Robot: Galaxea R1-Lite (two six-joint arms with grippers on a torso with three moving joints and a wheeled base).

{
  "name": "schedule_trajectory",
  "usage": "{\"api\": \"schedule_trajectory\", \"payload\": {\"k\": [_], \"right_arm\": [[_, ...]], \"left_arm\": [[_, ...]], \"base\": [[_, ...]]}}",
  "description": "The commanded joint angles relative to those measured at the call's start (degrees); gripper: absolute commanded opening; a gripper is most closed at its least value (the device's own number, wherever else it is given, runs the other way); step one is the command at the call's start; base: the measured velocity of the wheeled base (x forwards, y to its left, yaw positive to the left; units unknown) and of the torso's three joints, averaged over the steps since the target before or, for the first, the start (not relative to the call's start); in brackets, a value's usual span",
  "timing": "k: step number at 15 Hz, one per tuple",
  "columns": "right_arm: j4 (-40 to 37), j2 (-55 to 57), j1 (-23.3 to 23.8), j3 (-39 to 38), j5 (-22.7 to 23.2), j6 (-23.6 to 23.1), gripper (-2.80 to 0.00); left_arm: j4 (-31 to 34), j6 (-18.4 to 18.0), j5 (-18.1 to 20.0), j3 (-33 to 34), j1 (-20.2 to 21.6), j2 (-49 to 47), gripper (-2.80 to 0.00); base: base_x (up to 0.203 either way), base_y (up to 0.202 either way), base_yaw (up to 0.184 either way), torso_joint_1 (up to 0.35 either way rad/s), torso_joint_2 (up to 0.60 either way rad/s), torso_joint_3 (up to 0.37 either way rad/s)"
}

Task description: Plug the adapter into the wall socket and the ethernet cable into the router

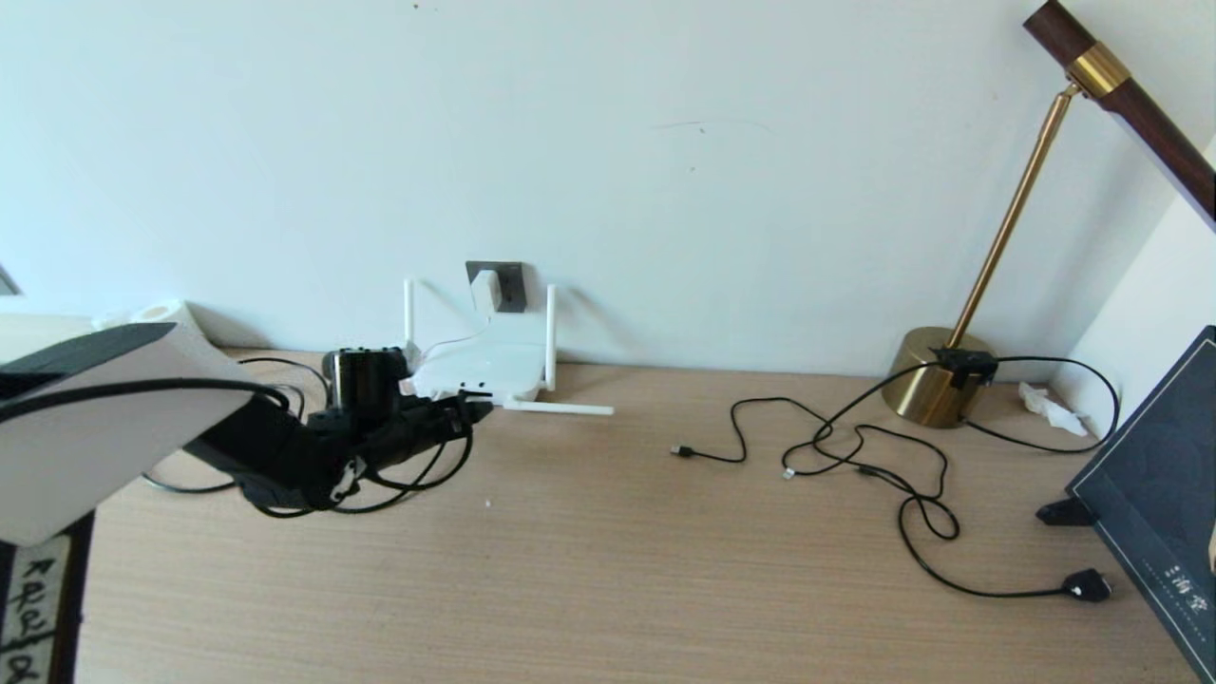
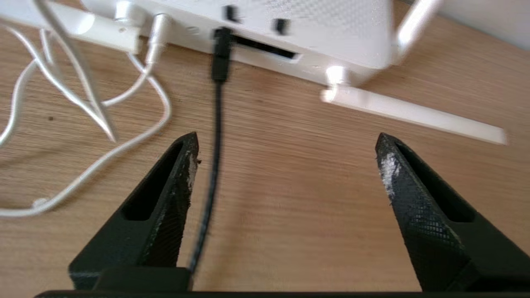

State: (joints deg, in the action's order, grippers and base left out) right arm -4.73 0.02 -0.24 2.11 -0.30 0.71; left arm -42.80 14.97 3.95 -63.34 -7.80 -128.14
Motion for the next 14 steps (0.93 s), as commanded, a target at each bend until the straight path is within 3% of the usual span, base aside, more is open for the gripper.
{"api": "schedule_trajectory", "payload": {"k": [1,5,6,9,11,14], "right_arm": [[-0.02,-0.02,-0.02,0.00,-0.05,0.00,0.00],[-0.02,-0.02,-0.02,0.00,0.04,0.00,0.00],[-0.02,-0.02,-0.02,0.00,0.04,-0.05,0.00],[-0.02,-0.02,-0.02,0.00,-0.02,-0.01,0.00],[-0.02,-0.02,-0.02,0.00,-0.05,0.00,0.00],[-0.02,0.02,-0.02,0.00,-0.01,0.00,0.00]], "left_arm": [[-2.89,-0.05,-0.07,4.62,-0.12,3.52,0.00],[-6.24,-0.10,-0.11,13.14,-3.90,12.29,0.00],[-6.38,-0.07,-0.17,15.39,-5.43,15.95,-2.80],[-6.27,-0.09,-1.76,21.33,-11.26,28.67,-2.80],[-5.86,-0.38,-5.46,23.19,-15.86,38.36,-2.80],[0.85,-6.85,-13.43,21.77,-19.47,56.29,-2.80]], "base": [[0.000,0.000,0.000,0.000,0.00,0.000],[0.000,0.000,0.000,0.000,0.00,0.000],[0.000,0.000,0.000,0.000,0.00,0.000],[0.000,0.000,0.000,0.000,0.00,0.000],[0.000,0.000,0.000,0.000,0.00,0.000],[0.000,0.000,0.000,0.000,0.00,0.000]]}}
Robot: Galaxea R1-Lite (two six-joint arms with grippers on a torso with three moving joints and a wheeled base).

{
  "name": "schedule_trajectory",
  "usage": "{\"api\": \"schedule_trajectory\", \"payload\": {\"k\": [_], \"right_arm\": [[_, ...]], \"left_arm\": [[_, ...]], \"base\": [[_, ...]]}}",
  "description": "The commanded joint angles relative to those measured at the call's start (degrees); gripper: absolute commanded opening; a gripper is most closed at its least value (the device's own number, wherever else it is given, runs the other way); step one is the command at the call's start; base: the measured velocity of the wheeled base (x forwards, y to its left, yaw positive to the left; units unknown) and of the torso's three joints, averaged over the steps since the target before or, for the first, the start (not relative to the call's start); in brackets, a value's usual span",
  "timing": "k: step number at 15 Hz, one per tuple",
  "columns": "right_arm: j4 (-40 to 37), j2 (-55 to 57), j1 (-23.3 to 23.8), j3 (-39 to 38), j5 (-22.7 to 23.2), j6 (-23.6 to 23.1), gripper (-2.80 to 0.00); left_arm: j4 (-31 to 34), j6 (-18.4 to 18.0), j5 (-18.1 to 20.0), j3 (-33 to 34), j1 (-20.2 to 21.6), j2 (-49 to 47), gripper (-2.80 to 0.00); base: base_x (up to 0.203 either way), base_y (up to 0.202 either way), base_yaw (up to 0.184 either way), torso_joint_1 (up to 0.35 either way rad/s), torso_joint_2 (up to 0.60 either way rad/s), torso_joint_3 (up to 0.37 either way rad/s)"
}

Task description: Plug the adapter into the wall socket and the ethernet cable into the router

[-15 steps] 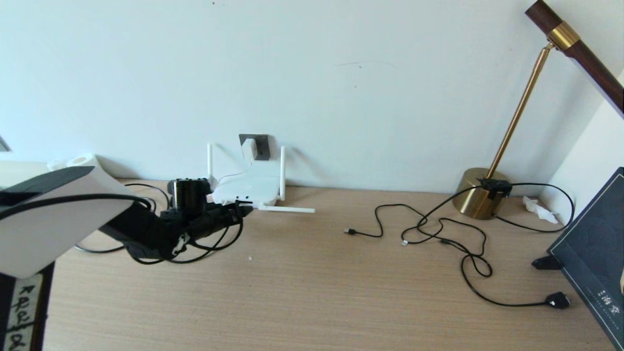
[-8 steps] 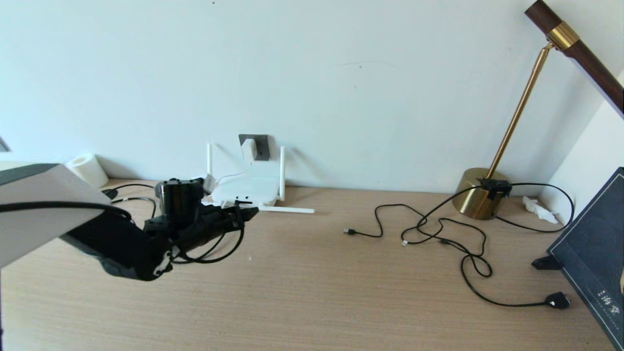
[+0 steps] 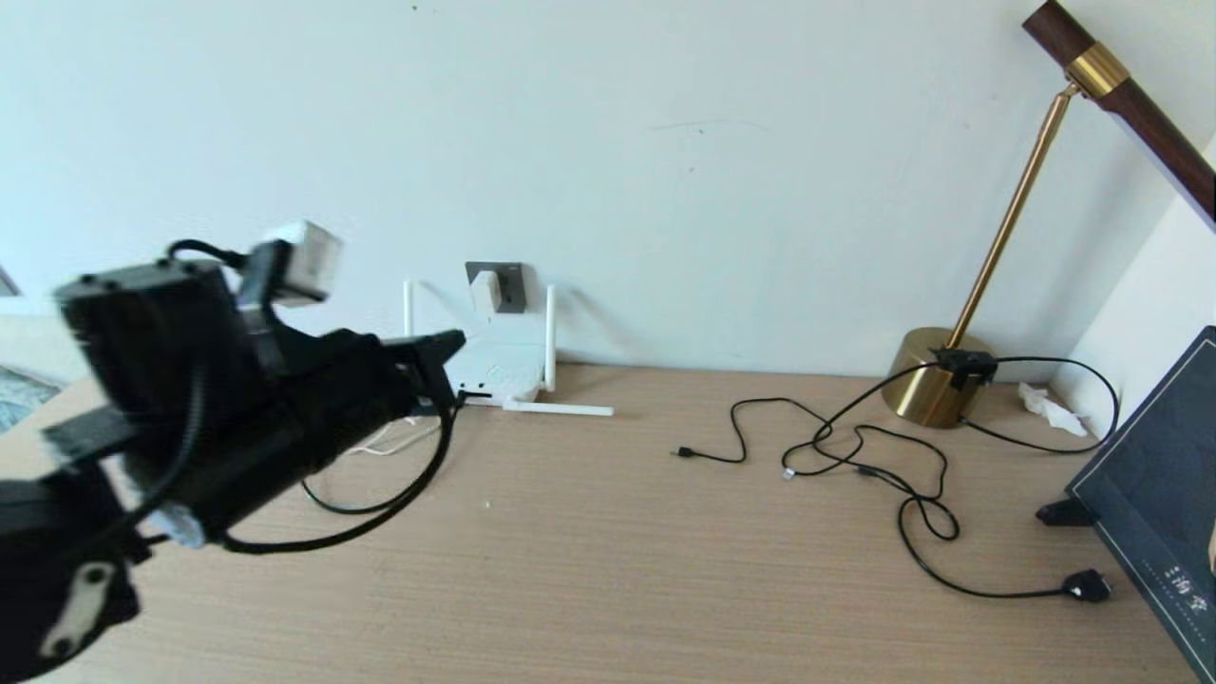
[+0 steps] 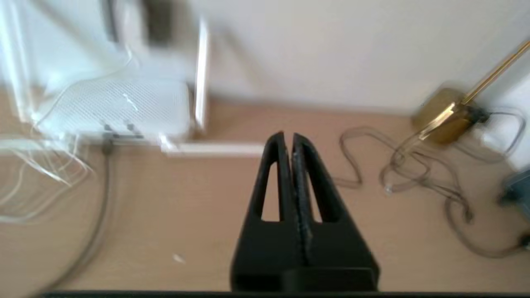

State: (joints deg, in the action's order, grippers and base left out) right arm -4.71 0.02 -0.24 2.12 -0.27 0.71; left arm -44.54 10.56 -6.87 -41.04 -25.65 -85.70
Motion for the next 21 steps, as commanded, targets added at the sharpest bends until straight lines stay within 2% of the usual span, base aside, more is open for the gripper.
{"api": "schedule_trajectory", "payload": {"k": [1,3,5,6,7,8,9,10,12,13,17,19,21], "right_arm": [[-0.04,-0.02,-0.02,-0.01,0.00,0.00,0.00],[-0.04,0.06,-0.02,-0.01,-0.08,0.00,0.00],[-0.04,0.06,-0.02,-0.01,0.00,-0.02,0.00],[-0.04,0.06,-0.02,-0.01,-0.08,0.00,0.00],[-0.04,-0.02,-0.02,-0.01,-0.02,-0.06,0.00],[-0.04,-0.02,-0.02,-0.01,0.00,0.08,0.00],[-0.04,-0.02,-0.02,-0.01,0.00,0.00,0.00],[-0.04,-0.02,-0.02,-0.01,0.00,-0.07,0.00],[-0.04,-0.02,-0.02,-0.01,0.00,-0.03,0.00],[0.04,-0.02,-0.02,-0.16,0.14,-0.95,0.00],[-0.04,-0.02,-0.02,-0.10,0.18,-1.38,0.00],[0.04,-0.02,-0.02,-0.16,-0.13,-1.52,0.00],[-0.01,-0.02,-0.02,-0.10,-0.40,0.67,0.00]], "left_arm": [[6.17,-5.07,-4.73,-0.05,-1.85,20.91,-2.80],[11.94,-8.54,-7.44,6.48,0.96,35.85,-2.80],[16.24,-10.70,-8.75,20.66,7.17,50.07,-2.80],[18.78,-11.58,-8.54,28.65,9.89,55.63,-2.80],[24.01,-11.93,-7.52,35.12,12.06,62.05,-2.80],[29.91,-11.02,-6.05,39.21,13.59,66.81,-2.80],[34.67,-9.93,-3.60,40.54,14.78,69.09,-2.80],[40.03,-8.88,1.35,40.20,15.79,69.96,-2.80],[50.25,-7.96,4.52,38.53,18.36,67.74,-2.80],[51.40,-8.55,5.19,38.43,19.96,68.36,-2.80],[52.13,-12.63,6.96,38.10,24.89,81.29,-2.80],[52.37,-15.29,9.31,38.04,25.39,85.59,-2.80],[51.68,-16.76,10.20,38.23,25.47,85.61,-2.80]], "base": [[0.000,0.000,0.000,0.000,0.00,0.000],[0.000,0.000,0.000,0.000,0.00,0.000],[0.000,0.000,0.000,0.000,0.00,0.000],[0.000,0.000,0.000,0.000,0.00,0.000],[0.000,0.000,0.000,0.000,0.00,0.000],[0.000,0.000,0.000,0.000,0.00,0.000],[0.000,0.000,0.000,0.000,0.00,0.000],[0.000,0.000,0.000,0.000,0.00,0.000],[0.000,0.000,0.000,0.000,0.00,0.000],[0.000,0.000,0.000,0.000,0.00,0.000],[0.000,0.000,0.000,0.000,0.00,0.000],[0.000,0.000,0.000,0.000,0.00,0.000],[0.000,0.000,0.000,0.000,0.00,0.000]]}}
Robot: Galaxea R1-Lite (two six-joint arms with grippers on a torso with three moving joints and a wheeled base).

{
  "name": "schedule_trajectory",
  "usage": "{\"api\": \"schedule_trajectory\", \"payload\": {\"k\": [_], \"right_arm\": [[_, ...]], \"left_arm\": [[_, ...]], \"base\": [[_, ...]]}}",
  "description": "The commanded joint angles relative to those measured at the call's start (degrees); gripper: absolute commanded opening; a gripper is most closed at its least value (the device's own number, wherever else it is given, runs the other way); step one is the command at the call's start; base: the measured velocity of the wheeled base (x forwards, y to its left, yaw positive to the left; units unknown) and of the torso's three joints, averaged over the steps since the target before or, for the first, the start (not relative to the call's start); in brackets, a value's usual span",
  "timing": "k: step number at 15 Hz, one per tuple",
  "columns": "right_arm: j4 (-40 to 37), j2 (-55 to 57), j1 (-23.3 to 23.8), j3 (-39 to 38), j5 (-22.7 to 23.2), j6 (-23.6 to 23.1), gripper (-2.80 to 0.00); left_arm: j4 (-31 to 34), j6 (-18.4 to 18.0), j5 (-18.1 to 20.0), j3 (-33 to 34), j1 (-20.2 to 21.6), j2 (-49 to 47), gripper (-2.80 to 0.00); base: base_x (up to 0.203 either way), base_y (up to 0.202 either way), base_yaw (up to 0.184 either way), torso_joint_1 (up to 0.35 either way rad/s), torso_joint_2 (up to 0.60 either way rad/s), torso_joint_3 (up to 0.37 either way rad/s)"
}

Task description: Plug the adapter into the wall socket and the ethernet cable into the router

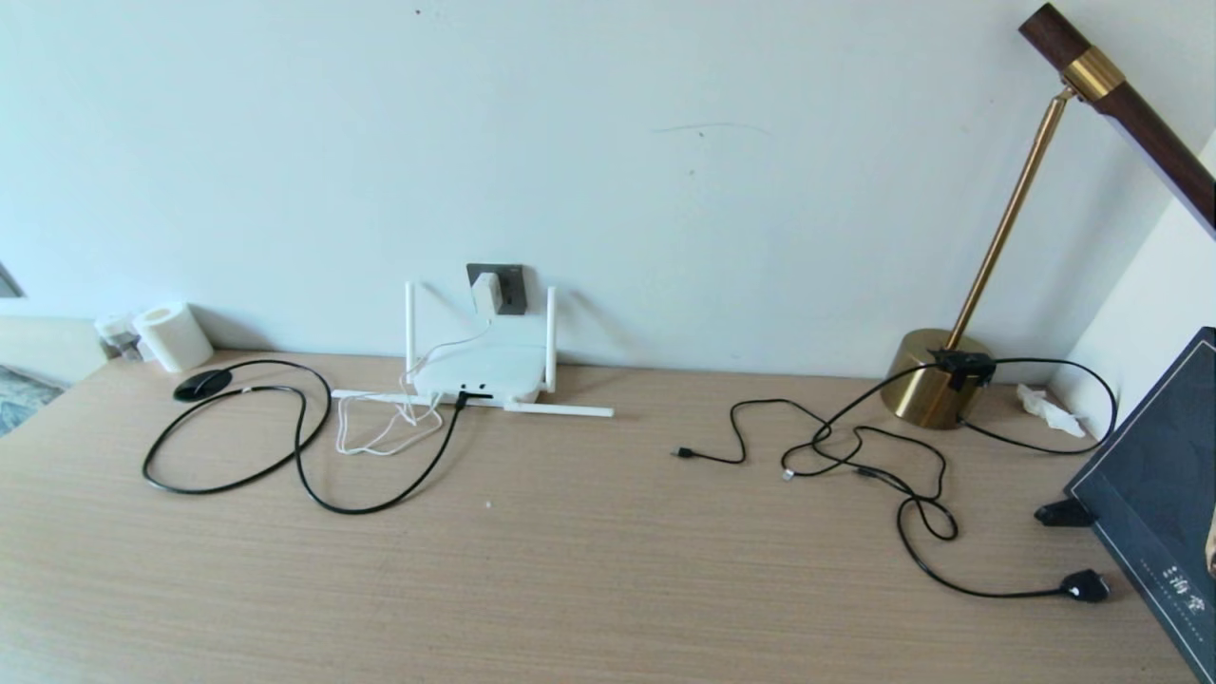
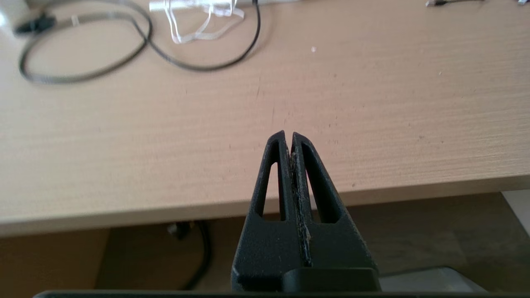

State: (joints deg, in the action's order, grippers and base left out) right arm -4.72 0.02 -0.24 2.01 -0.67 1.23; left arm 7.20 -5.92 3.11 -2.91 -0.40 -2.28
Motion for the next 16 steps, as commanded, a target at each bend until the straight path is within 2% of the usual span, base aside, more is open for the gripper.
{"api": "schedule_trajectory", "payload": {"k": [1,6,10,13,16], "right_arm": [[0.06,-0.02,-0.02,0.01,-0.29,0.35,0.00],[0.06,-0.02,-0.02,0.01,-0.21,0.09,0.00],[0.40,-0.02,-0.02,-0.25,-0.05,-0.43,0.00],[5.41,-0.02,-0.02,-2.01,-0.47,-0.35,0.00],[5.42,-0.02,-0.02,-2.01,-0.56,0.18,0.00]], "left_arm": [[-0.08,0.47,0.23,0.10,0.23,2.19,-2.80],[-0.08,3.73,-1.96,0.10,0.26,2.19,-2.80],[-0.08,3.73,-1.96,0.10,0.31,2.19,-2.80],[-0.08,3.73,-1.96,0.10,0.30,2.19,-2.80],[-0.08,3.73,-1.96,0.10,0.23,2.19,-2.80]], "base": [[0.000,0.000,0.000,0.000,0.00,0.000],[0.000,0.000,0.000,0.000,0.00,0.000],[0.000,0.000,0.000,0.000,0.00,0.000],[0.000,0.000,0.000,0.000,0.00,0.000],[0.000,0.000,0.000,0.000,0.00,0.000]]}}
